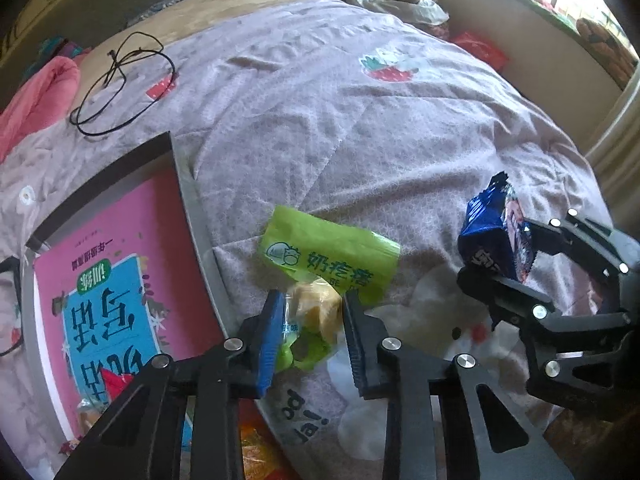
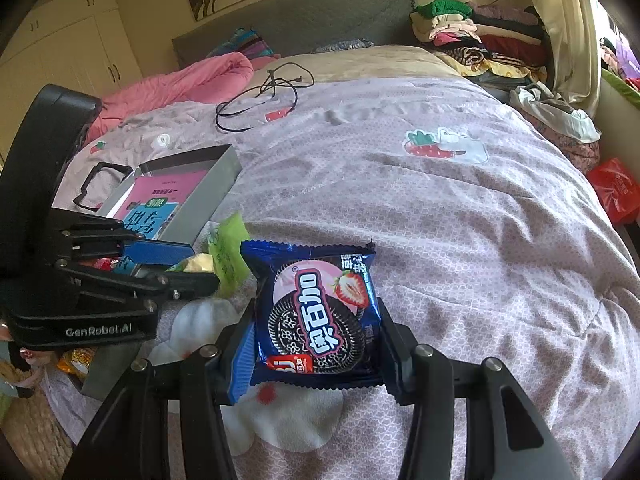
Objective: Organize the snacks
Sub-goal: 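Grasp the blue cookie packet with the right tool while the left tool grasps the green pea bag, then lift and carry the cookie packet and green bag over the tray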
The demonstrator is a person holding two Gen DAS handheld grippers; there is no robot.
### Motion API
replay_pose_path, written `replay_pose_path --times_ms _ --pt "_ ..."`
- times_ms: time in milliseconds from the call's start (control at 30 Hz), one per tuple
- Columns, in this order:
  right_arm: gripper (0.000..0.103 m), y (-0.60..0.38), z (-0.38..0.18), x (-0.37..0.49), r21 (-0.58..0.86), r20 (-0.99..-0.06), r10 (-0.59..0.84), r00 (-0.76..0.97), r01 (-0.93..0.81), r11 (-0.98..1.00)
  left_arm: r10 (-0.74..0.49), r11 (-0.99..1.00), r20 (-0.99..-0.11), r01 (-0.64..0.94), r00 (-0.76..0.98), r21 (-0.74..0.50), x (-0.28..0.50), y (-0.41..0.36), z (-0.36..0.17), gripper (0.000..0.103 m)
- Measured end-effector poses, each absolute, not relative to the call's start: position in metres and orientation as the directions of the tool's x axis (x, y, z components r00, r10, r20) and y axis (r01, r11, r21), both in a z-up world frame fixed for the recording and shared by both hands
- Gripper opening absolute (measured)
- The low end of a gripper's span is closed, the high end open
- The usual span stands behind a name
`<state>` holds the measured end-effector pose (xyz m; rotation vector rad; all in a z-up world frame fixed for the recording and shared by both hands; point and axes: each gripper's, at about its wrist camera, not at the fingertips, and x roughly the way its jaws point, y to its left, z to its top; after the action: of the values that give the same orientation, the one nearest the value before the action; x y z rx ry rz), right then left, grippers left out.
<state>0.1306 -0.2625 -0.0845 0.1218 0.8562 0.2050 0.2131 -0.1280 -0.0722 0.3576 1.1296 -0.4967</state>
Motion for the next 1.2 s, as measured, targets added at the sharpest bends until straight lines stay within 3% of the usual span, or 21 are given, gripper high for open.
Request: replay_pose_path --times_ms 733,1200 --pt "0.052 -0.26 -0.069 0.117 0.208 -0.69 0.249 0.68 -0.144 0.968 -0.285 0.854 -0.884 0.516 0.37 -0.059 0.172 -0.102 -0.037 0.028" --pt "0.052 -0.238 -0.052 0.1 0.223 -0.655 0.282 0.701 -0.177 0.959 -0.278 0.881 -0.866 0.469 0.416 -0.058 0.145 -0.059 -0.013 0.028"
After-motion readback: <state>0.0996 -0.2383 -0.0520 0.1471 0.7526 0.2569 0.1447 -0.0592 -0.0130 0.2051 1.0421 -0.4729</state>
